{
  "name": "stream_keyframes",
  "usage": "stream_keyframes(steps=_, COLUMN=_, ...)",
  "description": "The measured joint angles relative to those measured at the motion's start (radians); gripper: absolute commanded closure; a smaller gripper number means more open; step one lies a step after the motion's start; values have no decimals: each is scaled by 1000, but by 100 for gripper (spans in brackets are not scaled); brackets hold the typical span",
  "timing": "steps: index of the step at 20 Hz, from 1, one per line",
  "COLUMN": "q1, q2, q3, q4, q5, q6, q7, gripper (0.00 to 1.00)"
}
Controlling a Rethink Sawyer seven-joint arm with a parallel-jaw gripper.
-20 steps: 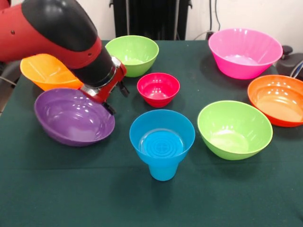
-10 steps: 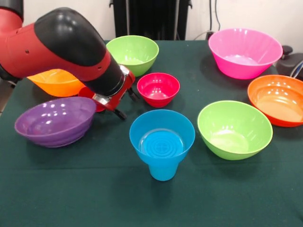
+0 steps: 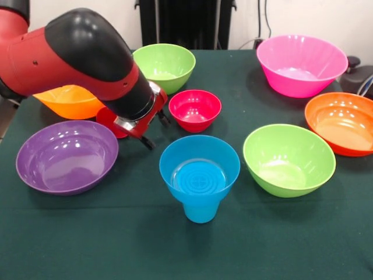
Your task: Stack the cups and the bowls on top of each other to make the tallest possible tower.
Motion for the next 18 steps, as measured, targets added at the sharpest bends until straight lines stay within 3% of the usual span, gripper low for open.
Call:
stream_keyframes(steps=10, q1=2, q2=-21, q3=0, q4=-44, q5=-4, q6=0, q7=-8, gripper=0)
stream_keyframes(steps=18, q1=2, q2=-28, q3=-3, q4=-100, q5=-10, q6=0, q7=-115, gripper=0)
